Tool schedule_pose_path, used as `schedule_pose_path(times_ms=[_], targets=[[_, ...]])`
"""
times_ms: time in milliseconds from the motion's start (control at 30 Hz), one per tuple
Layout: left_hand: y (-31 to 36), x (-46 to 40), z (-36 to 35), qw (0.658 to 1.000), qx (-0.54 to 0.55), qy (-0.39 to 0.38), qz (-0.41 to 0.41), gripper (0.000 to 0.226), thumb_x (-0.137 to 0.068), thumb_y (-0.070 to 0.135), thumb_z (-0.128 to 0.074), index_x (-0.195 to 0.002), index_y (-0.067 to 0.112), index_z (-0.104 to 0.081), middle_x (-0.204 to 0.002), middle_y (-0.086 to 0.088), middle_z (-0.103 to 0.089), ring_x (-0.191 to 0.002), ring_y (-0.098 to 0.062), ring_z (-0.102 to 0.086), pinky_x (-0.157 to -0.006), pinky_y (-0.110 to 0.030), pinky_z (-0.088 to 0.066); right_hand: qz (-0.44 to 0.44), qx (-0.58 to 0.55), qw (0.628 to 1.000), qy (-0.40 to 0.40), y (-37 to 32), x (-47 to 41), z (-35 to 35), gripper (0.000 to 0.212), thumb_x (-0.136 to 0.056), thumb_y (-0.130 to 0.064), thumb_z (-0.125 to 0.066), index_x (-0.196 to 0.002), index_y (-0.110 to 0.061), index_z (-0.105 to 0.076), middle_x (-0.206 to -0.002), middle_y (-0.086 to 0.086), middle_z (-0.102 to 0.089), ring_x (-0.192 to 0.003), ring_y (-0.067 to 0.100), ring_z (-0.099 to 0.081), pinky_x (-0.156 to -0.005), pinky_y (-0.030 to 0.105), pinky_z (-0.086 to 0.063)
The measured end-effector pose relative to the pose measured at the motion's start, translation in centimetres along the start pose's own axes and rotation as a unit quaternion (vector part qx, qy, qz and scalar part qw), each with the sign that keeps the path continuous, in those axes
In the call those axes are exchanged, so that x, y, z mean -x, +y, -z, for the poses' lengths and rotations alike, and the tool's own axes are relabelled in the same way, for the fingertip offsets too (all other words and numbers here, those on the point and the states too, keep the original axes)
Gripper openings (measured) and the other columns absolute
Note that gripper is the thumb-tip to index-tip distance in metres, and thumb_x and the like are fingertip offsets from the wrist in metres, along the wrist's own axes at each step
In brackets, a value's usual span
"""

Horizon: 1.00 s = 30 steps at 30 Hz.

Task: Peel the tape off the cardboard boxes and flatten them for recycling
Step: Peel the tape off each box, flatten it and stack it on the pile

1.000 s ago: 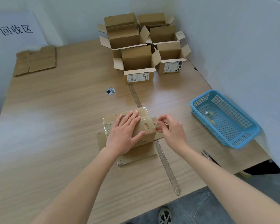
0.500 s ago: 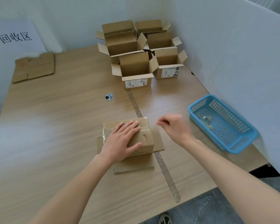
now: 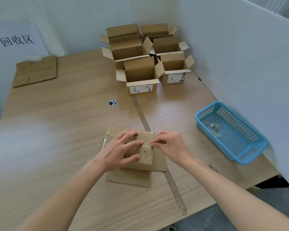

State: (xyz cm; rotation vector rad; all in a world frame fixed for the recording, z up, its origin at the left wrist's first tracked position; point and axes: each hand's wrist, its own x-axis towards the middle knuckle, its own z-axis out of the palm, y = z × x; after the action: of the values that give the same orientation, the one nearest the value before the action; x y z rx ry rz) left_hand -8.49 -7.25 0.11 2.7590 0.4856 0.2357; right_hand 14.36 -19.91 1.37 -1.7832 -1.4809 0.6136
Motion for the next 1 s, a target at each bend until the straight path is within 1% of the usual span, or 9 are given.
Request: schedule_pose_path(times_ms=[67, 200, 300, 400, 533, 667, 800, 900, 1000], targets=[[-0.2, 0.1, -0.1, 1.000, -0.007, 0.006, -0.011, 0.051, -0.098, 0.055, -0.054, -0.139, 0.025, -0.061, -0.152, -0.007, -0.045, -0.145, -0.028, -0.035, -0.117, -0.043, -0.034, 0.009, 0.042, 0.999, 0.013, 0.2, -0.6, 0.2, 0.002, -0.084, -0.012, -0.080, -0.085, -0.014, -0.081, -0.085, -0.006, -0.074, -0.076, 0.008, -0.065, -0.075, 0.030, -0.054], [0.1, 0.2, -0.3, 1.000, -0.014, 0.016, -0.017, 0.052, -0.097, 0.056, -0.055, -0.137, 0.025, -0.063, -0.151, -0.007, -0.048, -0.146, -0.026, -0.036, -0.118, -0.042, -0.033, -0.070, 0.040, 0.989, 0.122, 0.8, -2.2, 1.4, 0.015, -0.092, -0.011, -0.072, -0.105, -0.012, -0.080, -0.101, 0.001, -0.078, -0.092, 0.011, -0.072, -0.083, 0.013, -0.049], [0.3, 0.2, -0.5, 0.999, -0.028, 0.032, -0.014, 0.051, -0.097, 0.058, -0.055, -0.135, 0.025, -0.063, -0.150, -0.006, -0.049, -0.145, -0.025, -0.037, -0.117, -0.040, -0.034, -0.038, 0.037, 0.998, 0.029, 0.3, -2.5, 0.0, 0.023, -0.097, -0.010, -0.065, -0.118, -0.012, -0.076, -0.111, 0.001, -0.077, -0.101, 0.010, -0.070, -0.086, 0.008, -0.046], [0.3, 0.3, -0.5, 0.999, -0.032, 0.028, -0.010, 0.051, -0.097, 0.057, -0.055, -0.136, 0.025, -0.063, -0.151, -0.006, -0.048, -0.145, -0.025, -0.037, -0.118, -0.040, -0.033, -0.035, 0.017, 0.999, -0.021, 0.4, -2.3, -0.3, 0.029, -0.100, -0.012, -0.059, -0.125, -0.019, -0.072, -0.118, -0.007, -0.074, -0.104, -0.001, -0.067, -0.092, 0.020, -0.051], [0.2, 0.2, -0.6, 0.999, -0.025, 0.027, -0.011, 0.050, -0.096, 0.056, -0.057, -0.136, 0.026, -0.062, -0.151, -0.005, -0.048, -0.145, -0.025, -0.036, -0.118, -0.039, -0.032, -0.056, -0.004, 0.993, -0.105, 1.3, -2.4, 0.3, 0.038, -0.095, -0.019, -0.063, -0.131, -0.027, -0.068, -0.124, -0.019, -0.067, -0.110, -0.014, -0.058, -0.095, 0.006, -0.043], [0.0, 0.2, -0.3, 1.000, -0.010, 0.025, -0.011, 0.047, -0.096, 0.055, -0.056, -0.133, 0.026, -0.063, -0.150, -0.003, -0.049, -0.145, -0.022, -0.037, -0.120, -0.036, -0.029, -0.058, -0.008, 0.995, -0.078, 1.7, -3.1, 0.9, 0.030, -0.087, -0.012, -0.077, -0.114, -0.024, -0.078, -0.107, -0.010, -0.076, -0.096, -0.003, -0.069, -0.094, 0.021, -0.054], [2.0, -1.2, -0.6, 0.995, -0.031, 0.084, 0.053, 0.042, -0.093, 0.055, -0.058, -0.111, 0.018, -0.069, -0.133, -0.002, -0.060, -0.130, -0.026, -0.054, -0.117, -0.050, -0.032, -0.047, 0.009, 0.998, -0.035, 1.0, -2.9, 0.6, 0.018, -0.082, -0.014, -0.082, -0.097, -0.023, -0.082, -0.091, -0.010, -0.079, -0.082, -0.002, -0.071, -0.084, 0.022, -0.056], [4.5, -1.5, -1.9, 0.982, -0.065, 0.067, 0.165, 0.069, -0.085, 0.075, -0.053, -0.134, 0.027, -0.059, -0.141, 0.004, -0.050, -0.142, -0.018, -0.042, -0.120, -0.062, -0.016, 0.023, 0.066, 0.997, -0.030, 0.1, -1.8, 0.0, 0.013, -0.086, -0.012, -0.077, -0.095, -0.020, -0.083, -0.089, -0.009, -0.079, -0.081, 0.006, -0.072, -0.079, 0.024, -0.055], [4.4, -1.1, -2.3, 0.983, -0.064, 0.066, 0.159, 0.085, -0.080, 0.078, -0.055, -0.149, 0.027, -0.048, -0.145, 0.004, -0.045, -0.146, -0.013, -0.035, -0.124, -0.059, -0.009, 0.051, 0.139, 0.986, -0.080, 0.6, -2.6, 1.3, 0.014, -0.090, -0.010, -0.071, -0.094, -0.019, -0.081, -0.088, -0.005, -0.079, -0.082, 0.017, -0.073, -0.076, 0.025, -0.052]])
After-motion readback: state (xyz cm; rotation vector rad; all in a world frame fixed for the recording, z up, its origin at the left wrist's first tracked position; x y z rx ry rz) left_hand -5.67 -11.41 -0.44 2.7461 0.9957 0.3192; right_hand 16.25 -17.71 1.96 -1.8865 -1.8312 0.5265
